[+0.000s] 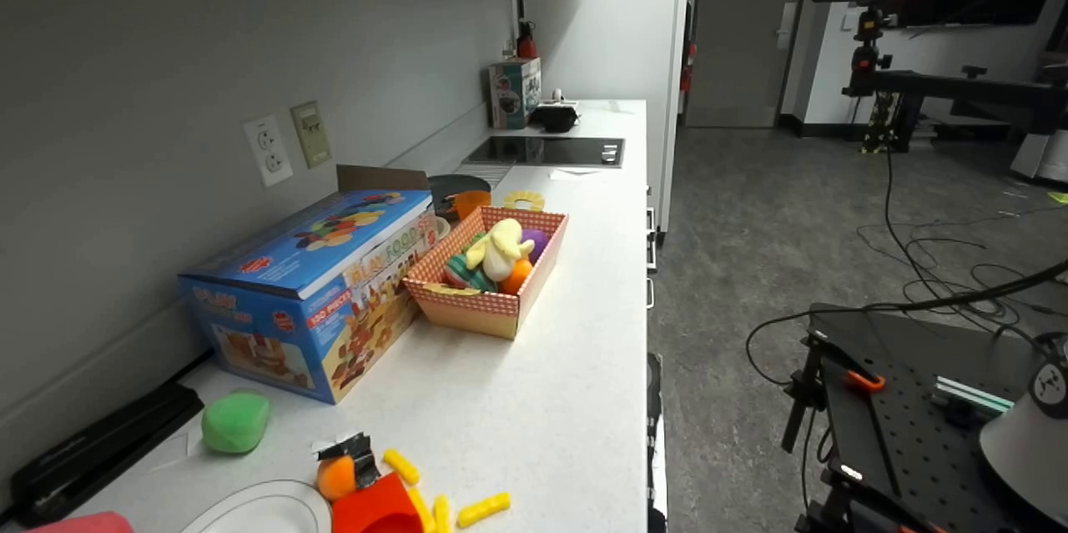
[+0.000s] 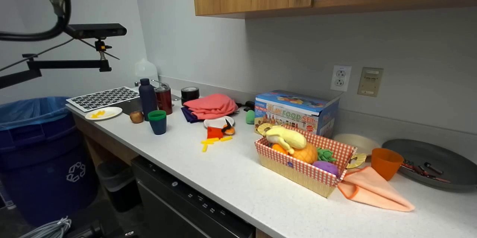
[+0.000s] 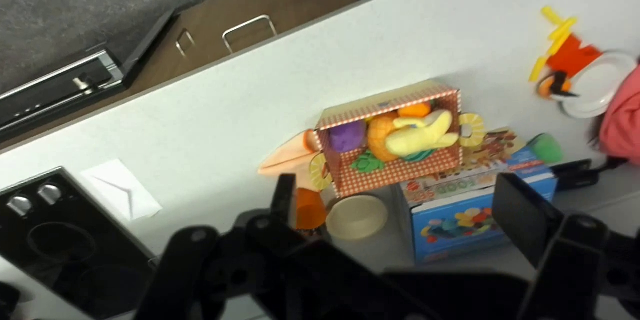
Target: Open the top right cabinet door
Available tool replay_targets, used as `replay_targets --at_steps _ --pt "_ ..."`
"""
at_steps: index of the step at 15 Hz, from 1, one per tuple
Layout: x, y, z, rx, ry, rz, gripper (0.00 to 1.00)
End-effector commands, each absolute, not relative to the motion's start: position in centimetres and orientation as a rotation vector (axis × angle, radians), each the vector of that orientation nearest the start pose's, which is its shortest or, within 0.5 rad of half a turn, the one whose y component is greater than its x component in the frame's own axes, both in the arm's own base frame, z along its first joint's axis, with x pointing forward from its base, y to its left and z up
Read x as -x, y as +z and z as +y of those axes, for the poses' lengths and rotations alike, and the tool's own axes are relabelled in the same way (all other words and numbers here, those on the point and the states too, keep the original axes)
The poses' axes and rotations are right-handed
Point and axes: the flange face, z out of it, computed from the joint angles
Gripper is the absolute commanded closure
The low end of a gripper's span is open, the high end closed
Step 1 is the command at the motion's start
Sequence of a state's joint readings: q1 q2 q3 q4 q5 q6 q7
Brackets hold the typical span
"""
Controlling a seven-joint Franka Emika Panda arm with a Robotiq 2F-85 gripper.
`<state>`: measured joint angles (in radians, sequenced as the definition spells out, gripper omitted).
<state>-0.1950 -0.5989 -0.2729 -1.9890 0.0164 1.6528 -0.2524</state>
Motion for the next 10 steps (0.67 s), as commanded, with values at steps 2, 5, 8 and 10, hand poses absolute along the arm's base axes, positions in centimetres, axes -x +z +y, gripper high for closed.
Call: replay_targets --at_steps 2,5,8,10 --pt "-28.5 72.0 -17.0 2.898 -0.339 -0.007 0.00" --pt "-27.8 71.5 -14.7 2.839 -0.374 -0.108 0.00" --pt "-28.1 70.1 -12.6 2.790 -0.413 -0.141 0.00" --pt "-28.5 69.4 -11.1 2.771 -0.466 -0.158 0.00"
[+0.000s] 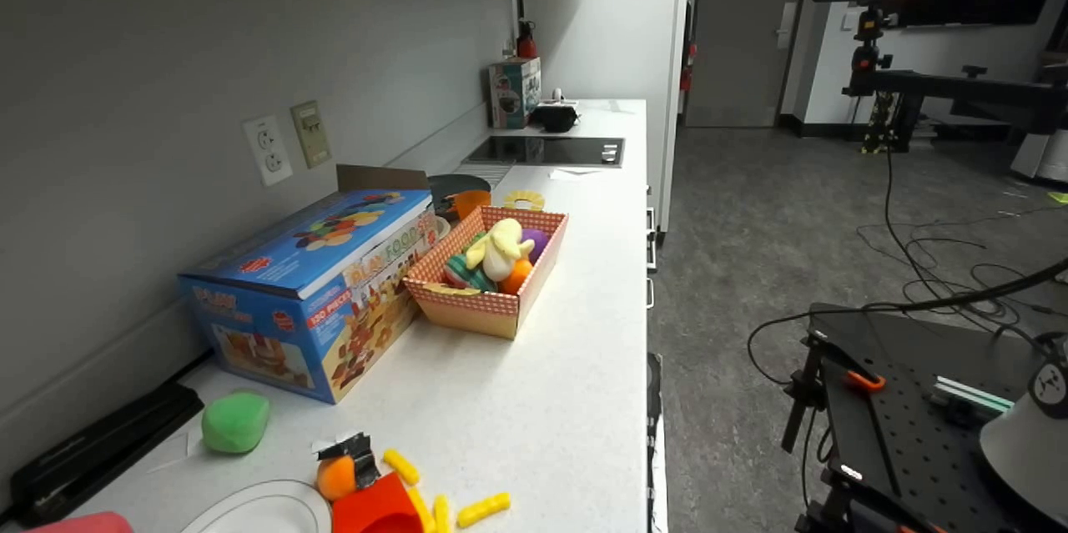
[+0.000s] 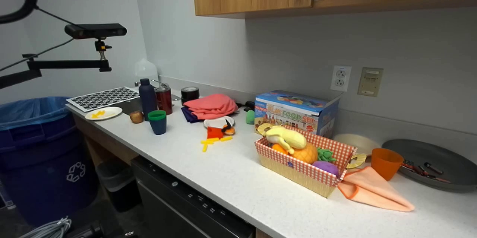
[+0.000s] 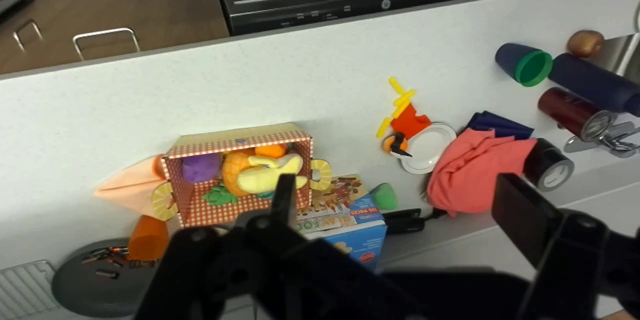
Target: Open the top right cabinet door
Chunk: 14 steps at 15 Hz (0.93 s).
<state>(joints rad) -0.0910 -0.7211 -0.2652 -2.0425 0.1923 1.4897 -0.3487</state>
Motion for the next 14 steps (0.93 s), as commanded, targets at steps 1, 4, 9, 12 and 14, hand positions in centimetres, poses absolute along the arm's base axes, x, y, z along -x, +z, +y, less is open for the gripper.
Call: replay_targets --at_steps 1,4,9,12,14 --pt "-28.8 69.1 -10.3 2.761 -0.504 -0.168 0.00" --pt "-29.8 68.8 -8.1 2.732 -0.686 -0.200 0.00" --pt "-33.1 68.4 -5.9 2.722 -1.015 -0.250 0.00" --pt "-35.1 67.6 -6.1 2.739 -1.202 -0.309 0.00" --pt "-34.9 67.6 -6.0 2.740 -1.113 -0.244 0.00"
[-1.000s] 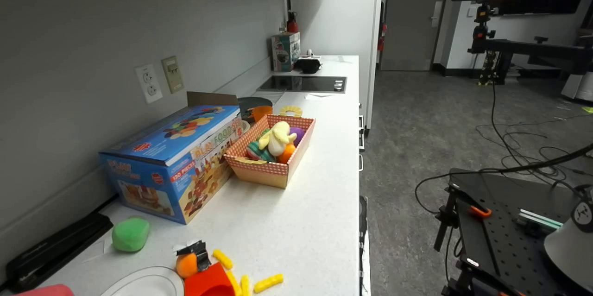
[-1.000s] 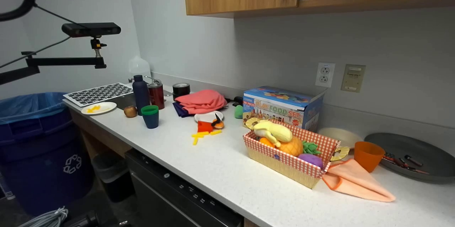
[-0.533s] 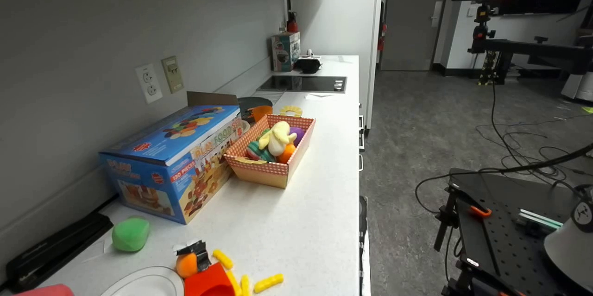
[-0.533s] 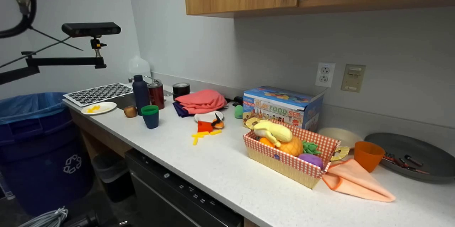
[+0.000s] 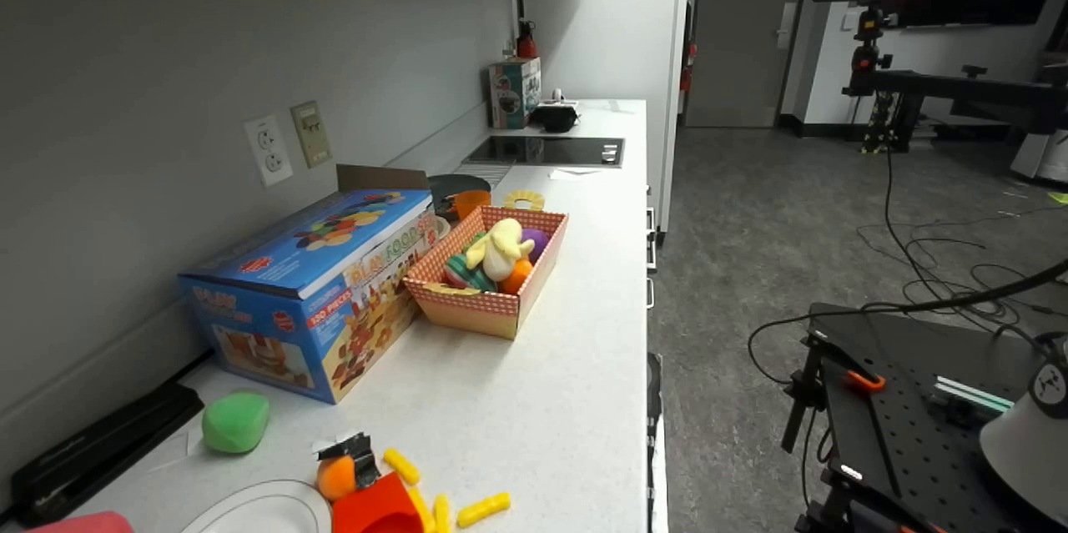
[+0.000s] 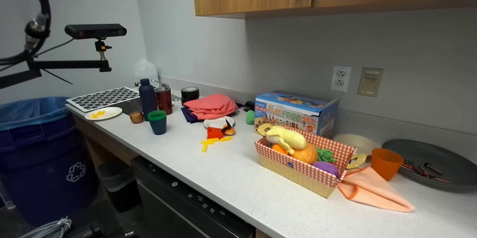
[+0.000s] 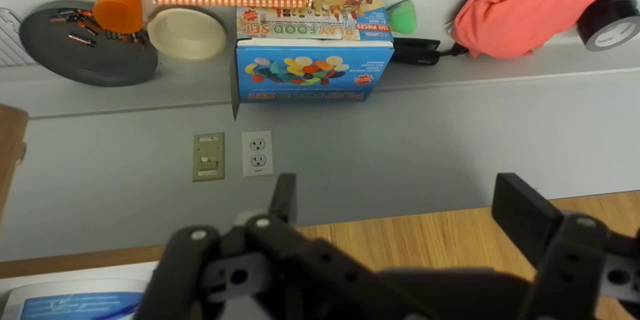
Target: Open the top right cabinet door
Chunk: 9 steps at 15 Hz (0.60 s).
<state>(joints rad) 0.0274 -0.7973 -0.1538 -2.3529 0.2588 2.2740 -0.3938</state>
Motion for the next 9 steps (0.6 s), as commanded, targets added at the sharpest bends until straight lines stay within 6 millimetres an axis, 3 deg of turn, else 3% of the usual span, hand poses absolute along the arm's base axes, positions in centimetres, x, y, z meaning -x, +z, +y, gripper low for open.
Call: replay_targets --at_steps 1,5,9 --pt "-35.0 67.5 -6.0 2.742 -1.107 -0.241 0.00" --pt "-34.9 67.6 -6.0 2.740 -1.112 -0.241 0.00" --pt "-37.4 67.2 -6.5 2.720 -1.214 -0.173 0.00"
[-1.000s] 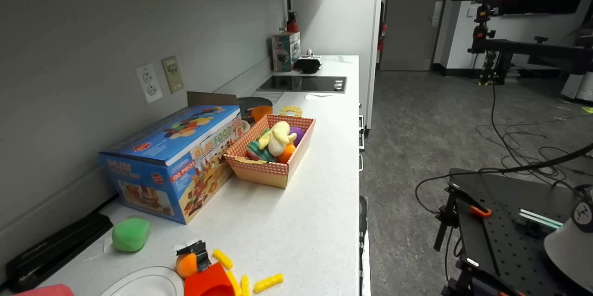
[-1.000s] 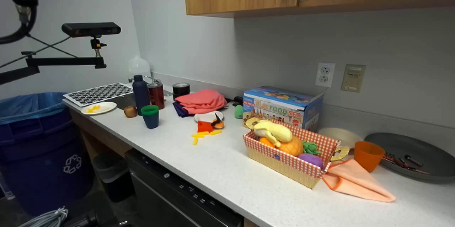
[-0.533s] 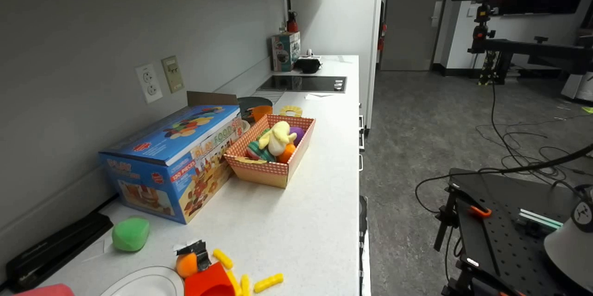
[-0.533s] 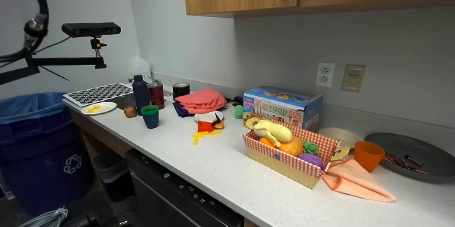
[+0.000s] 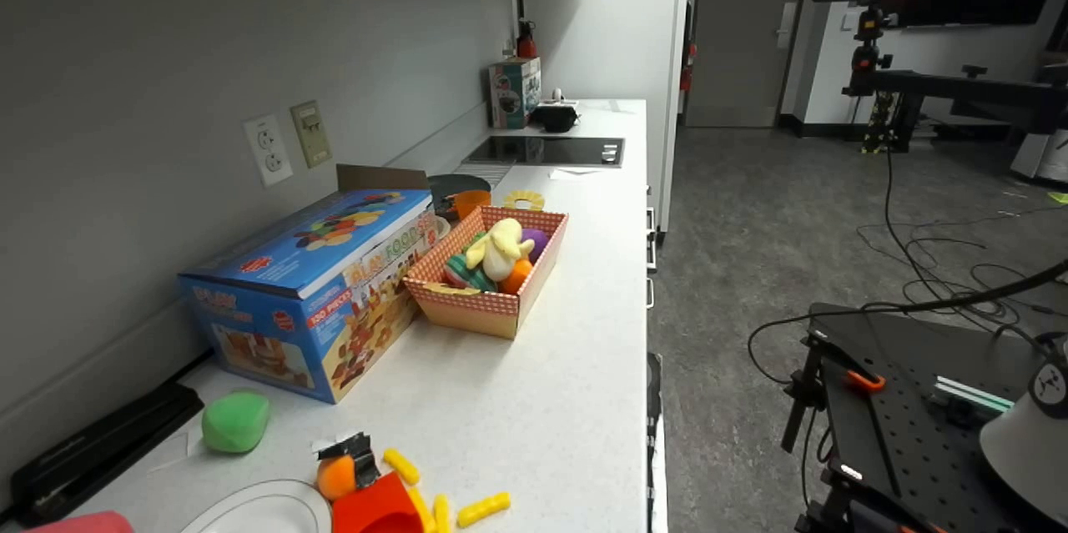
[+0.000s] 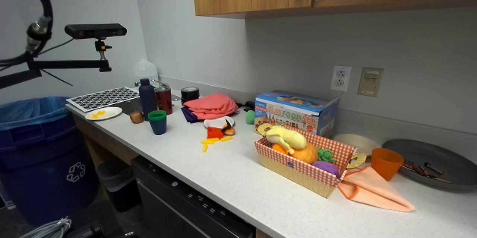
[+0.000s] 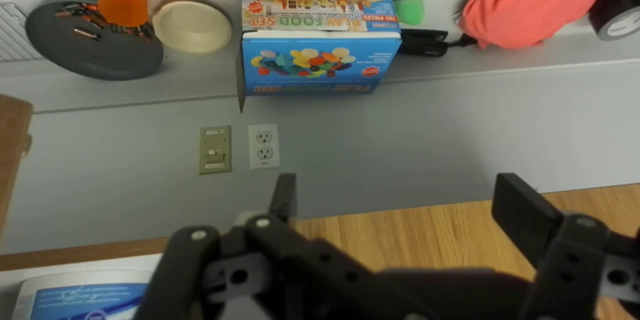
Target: Open the top right cabinet door
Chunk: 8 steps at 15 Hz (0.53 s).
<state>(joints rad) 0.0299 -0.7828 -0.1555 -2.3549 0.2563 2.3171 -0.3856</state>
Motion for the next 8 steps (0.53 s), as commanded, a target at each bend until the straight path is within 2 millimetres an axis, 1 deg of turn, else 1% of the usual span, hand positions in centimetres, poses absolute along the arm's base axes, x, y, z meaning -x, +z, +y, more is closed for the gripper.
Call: replay_targets --at_steps 1,4,8 --pt "-38.3 67.0 -6.5 2.713 -1.253 -0.163 0.00" --pt "-40.4 66.9 -6.4 2.702 -1.356 -0.146 0.00" --pt "-42.4 67.1 -6.7 2.701 -1.464 -0.114 0.00"
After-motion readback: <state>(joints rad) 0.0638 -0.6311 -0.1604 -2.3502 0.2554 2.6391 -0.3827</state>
